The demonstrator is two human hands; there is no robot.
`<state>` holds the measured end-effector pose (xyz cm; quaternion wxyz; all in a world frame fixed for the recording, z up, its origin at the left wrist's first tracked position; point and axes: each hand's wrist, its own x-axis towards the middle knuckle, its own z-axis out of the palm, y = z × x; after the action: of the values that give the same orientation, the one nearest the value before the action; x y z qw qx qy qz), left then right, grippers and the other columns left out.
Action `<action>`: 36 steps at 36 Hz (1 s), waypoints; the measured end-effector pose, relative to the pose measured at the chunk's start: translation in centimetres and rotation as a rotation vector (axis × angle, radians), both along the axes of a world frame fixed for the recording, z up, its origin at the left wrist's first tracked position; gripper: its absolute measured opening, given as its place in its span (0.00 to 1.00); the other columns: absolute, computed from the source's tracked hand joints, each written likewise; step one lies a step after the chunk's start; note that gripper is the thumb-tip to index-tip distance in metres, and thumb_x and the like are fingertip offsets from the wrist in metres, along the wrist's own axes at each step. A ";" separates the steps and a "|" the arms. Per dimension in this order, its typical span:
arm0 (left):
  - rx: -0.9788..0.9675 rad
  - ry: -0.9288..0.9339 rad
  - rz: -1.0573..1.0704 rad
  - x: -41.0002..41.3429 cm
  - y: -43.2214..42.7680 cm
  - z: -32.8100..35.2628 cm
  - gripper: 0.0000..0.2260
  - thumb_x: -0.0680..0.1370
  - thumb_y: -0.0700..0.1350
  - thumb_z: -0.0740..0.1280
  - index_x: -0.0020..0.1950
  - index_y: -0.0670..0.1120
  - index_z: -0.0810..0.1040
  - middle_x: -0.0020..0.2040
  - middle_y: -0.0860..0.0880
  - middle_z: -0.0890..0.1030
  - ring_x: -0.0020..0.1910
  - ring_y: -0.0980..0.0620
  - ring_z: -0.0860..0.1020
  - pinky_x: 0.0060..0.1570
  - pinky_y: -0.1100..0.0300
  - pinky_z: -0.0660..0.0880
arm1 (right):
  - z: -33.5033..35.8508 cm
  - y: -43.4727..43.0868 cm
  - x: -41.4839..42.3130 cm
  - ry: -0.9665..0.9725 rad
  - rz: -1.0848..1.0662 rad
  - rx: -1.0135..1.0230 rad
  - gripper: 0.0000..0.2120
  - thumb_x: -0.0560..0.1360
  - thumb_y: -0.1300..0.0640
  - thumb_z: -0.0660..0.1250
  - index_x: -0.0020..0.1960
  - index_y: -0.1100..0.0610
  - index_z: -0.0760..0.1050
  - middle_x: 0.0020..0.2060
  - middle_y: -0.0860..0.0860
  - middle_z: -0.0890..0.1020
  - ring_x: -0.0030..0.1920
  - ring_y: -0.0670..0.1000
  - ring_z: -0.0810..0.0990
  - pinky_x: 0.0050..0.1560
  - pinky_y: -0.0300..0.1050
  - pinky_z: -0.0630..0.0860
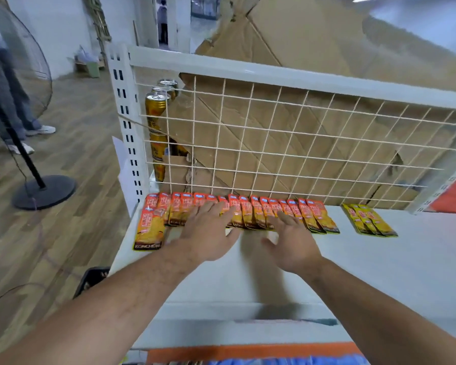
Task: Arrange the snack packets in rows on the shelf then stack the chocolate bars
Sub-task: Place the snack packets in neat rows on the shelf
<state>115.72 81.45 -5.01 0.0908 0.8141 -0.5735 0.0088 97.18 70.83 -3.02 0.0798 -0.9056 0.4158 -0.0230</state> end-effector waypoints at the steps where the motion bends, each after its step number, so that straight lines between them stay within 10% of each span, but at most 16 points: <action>1: 0.007 0.000 -0.022 -1.1 -0.6 0.2 0.28 0.80 0.64 0.52 0.79 0.58 0.55 0.79 0.51 0.60 0.77 0.47 0.55 0.76 0.45 0.52 | 0.0 -0.3 -1.1 -0.008 -0.020 -0.003 0.31 0.78 0.39 0.61 0.78 0.48 0.61 0.79 0.49 0.60 0.78 0.54 0.58 0.76 0.51 0.58; 36: 0.027 -0.003 -0.593 -49.8 -26.1 3.1 0.28 0.81 0.62 0.53 0.79 0.54 0.59 0.79 0.50 0.61 0.77 0.47 0.58 0.75 0.52 0.53 | 2.8 -15.0 -51.4 -0.123 -0.481 0.023 0.32 0.81 0.43 0.61 0.80 0.54 0.58 0.79 0.55 0.58 0.78 0.56 0.55 0.76 0.49 0.54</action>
<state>65.92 55.31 -1.93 0.0779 0.6122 -0.7865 -0.0244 45.80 55.88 -0.26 0.1075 -0.7764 0.6141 -0.0919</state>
